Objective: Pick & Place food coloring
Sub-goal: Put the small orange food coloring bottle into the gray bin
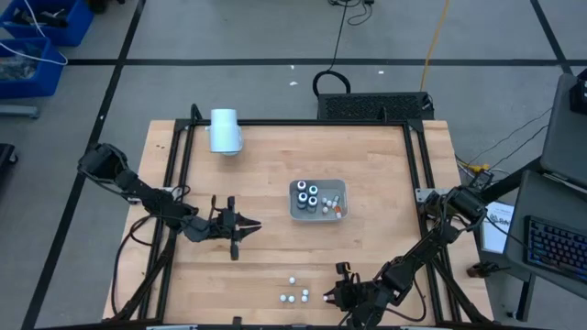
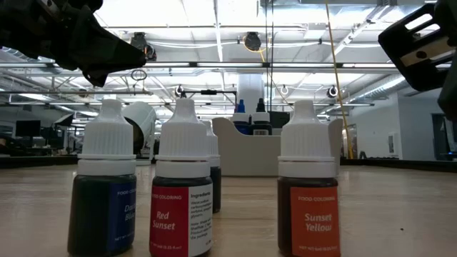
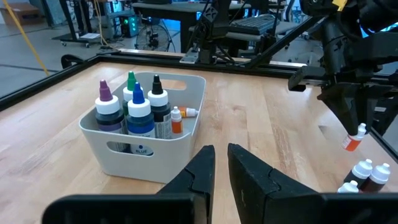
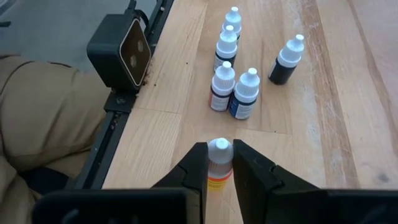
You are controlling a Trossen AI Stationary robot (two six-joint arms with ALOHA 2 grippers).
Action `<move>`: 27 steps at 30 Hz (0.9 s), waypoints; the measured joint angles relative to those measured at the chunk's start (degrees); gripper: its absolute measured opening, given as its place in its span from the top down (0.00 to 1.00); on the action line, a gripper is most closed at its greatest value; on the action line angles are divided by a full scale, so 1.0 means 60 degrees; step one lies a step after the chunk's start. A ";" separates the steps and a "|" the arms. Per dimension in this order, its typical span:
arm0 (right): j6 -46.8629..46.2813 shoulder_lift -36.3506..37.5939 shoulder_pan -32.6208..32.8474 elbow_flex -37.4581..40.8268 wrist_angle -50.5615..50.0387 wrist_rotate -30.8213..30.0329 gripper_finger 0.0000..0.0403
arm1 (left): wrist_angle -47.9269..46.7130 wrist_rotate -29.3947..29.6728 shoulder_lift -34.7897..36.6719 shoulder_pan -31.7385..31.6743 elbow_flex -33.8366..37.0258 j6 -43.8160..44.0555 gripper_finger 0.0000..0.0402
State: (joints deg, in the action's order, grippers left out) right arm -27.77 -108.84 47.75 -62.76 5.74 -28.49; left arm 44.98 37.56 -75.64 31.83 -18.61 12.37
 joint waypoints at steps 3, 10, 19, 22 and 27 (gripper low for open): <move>0.0003 0.0000 0.0000 0.0004 0.0000 0.0000 0.89 | 0.0002 0.0000 0.0000 0.0000 0.0000 0.0005 0.87; 0.0026 0.0000 0.0000 0.0004 -0.0002 0.0000 0.89 | 0.0001 0.0002 0.0000 0.0000 0.0000 -0.0013 0.87; 0.0026 0.0000 0.0000 0.0007 0.0000 0.0000 0.89 | 0.0002 0.0003 0.0003 0.0000 0.0000 -0.0006 0.87; 0.0054 0.0000 0.0000 0.0007 0.0000 0.0000 0.89 | 0.0002 0.0003 0.0000 0.0000 0.0000 -0.0002 0.87; 0.0323 0.0000 0.0051 0.0007 0.0126 -0.0549 0.89 | 0.0001 0.0000 0.0004 0.0000 0.0000 -0.0042 0.87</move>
State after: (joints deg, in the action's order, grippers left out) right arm -25.83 -108.84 48.05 -62.72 6.50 -31.78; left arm 44.99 37.56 -75.61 31.83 -18.61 12.12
